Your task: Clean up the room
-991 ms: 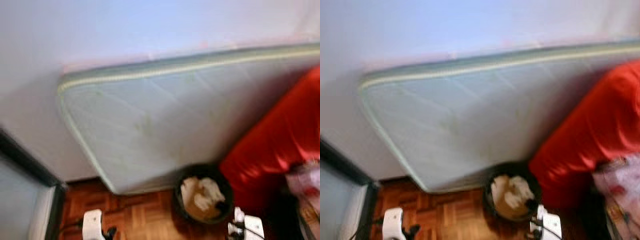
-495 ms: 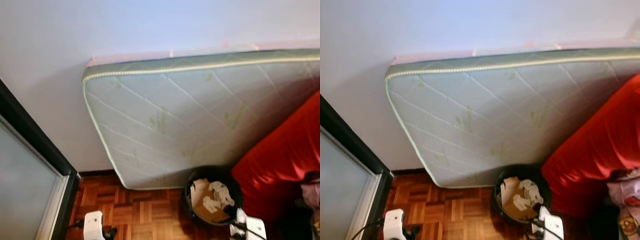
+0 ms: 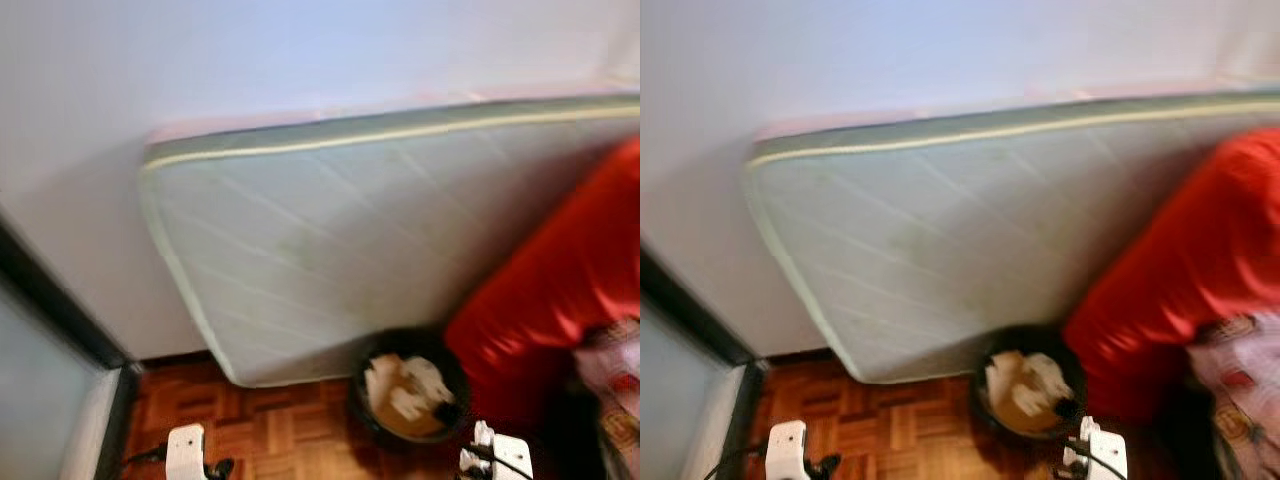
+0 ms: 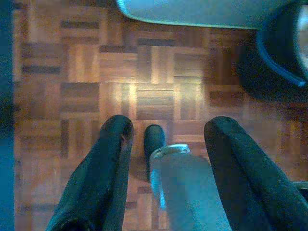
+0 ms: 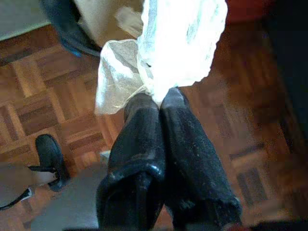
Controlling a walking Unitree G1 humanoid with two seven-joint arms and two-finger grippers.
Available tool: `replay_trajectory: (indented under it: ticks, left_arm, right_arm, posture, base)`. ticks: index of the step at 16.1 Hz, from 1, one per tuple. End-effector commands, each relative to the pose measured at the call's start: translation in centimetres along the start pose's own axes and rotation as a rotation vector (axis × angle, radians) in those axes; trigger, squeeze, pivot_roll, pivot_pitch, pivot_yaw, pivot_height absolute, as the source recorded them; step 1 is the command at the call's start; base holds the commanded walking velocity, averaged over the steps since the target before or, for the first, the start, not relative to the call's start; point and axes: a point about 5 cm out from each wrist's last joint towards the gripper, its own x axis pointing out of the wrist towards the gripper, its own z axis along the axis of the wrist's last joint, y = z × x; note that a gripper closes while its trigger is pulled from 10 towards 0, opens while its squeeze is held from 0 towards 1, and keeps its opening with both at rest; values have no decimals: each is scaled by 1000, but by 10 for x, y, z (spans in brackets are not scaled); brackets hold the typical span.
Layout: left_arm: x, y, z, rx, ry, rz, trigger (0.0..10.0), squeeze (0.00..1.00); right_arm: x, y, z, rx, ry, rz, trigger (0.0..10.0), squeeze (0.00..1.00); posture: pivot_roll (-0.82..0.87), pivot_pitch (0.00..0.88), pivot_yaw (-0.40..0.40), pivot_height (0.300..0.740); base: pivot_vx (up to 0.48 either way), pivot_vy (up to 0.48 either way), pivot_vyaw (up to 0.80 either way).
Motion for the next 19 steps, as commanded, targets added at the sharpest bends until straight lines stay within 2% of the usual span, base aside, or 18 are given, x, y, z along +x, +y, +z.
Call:
replay_trajectory:
  ticks: [1,3,8,11,13,18,19]
  left_arm:
    - [-1,1,-3,11,13,5,10000,0]
    - [-1,2,-3,12,12,6,10000,0]
    - [-1,4,-2,13,8,11,10000,0]
    - [-1,4,-3,15,10,14,10000,0]
    - [-1,4,-3,16,10,12,10000,0]
    - [-1,4,-2,13,6,16,10000,0]
    - [-1,4,-3,18,10,11,10000,0]
  right_arm:
    - [-1,-2,-2,4,10,-8,10000,0]
    - [-1,-2,-2,0,8,-8,10000,0]
    - [-1,-1,1,-7,-20,-18,10000,0]
    - [-1,-1,0,40,-21,-24,10000,0]
    - [-1,-2,1,18,-23,-37,10000,0]
    - [0,-1,3,21,-43,-20,10000,0]
    - [0,0,4,-8,-40,13,10000,0]
  posture:
    - [58,44,5,740]
    - [60,44,5,740]
    - [65,54,6,740]
    - [60,64,9,740]
    - [61,66,10,740]
    - [59,79,9,740]
    - [61,72,9,740]
  base:
    - [0,0,-756]
    - [0,0,-756]
    - [265,0,0]
    - [305,0,-263]
    - [326,0,-775]
    - [255,0,0]
    - [0,0,0]
